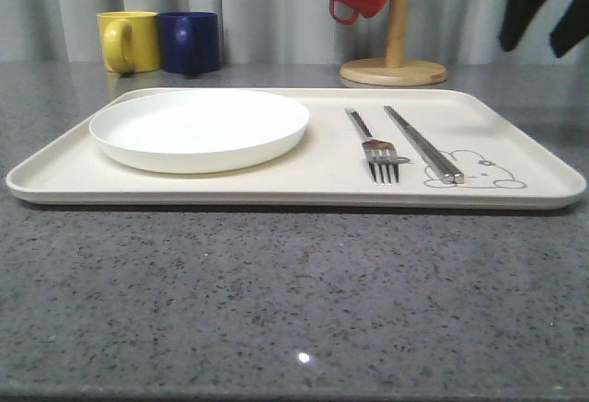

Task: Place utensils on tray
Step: 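Place the chopsticks on the tray next to the fork, right gripper, then reach the right gripper down and grasp the spoon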

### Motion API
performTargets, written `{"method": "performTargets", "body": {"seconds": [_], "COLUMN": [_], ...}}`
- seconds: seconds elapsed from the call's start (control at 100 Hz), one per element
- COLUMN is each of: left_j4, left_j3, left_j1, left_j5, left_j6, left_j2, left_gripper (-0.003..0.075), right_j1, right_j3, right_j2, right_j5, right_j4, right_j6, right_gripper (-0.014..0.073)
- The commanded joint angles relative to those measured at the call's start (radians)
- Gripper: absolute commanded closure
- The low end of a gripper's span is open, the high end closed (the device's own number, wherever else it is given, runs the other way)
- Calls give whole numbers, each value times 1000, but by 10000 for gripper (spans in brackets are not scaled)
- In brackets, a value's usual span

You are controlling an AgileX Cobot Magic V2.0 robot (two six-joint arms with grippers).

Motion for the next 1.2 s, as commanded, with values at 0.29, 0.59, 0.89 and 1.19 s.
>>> {"method": "performTargets", "body": {"seconds": [0.29,0.59,0.89,1.19], "left_j4": [-5,-5,-5,-5], "left_j3": [-27,-27,-27,-27], "left_j1": [-5,-5,-5,-5], "left_j5": [-70,-70,-70,-70], "left_j6": [-1,-1,-1,-1], "left_j2": [5,5,5,5], "left_gripper": [738,738,738,738], "right_j1": [-280,-366,-394,-394], "right_j3": [-31,-26,-26,-26], "right_j2": [-43,5,72,133], "right_j5": [33,44,53,56], "right_j4": [-10,-10,-7,-7], "right_j6": [-182,-234,-262,-263], "right_gripper": [216,216,216,223]}}
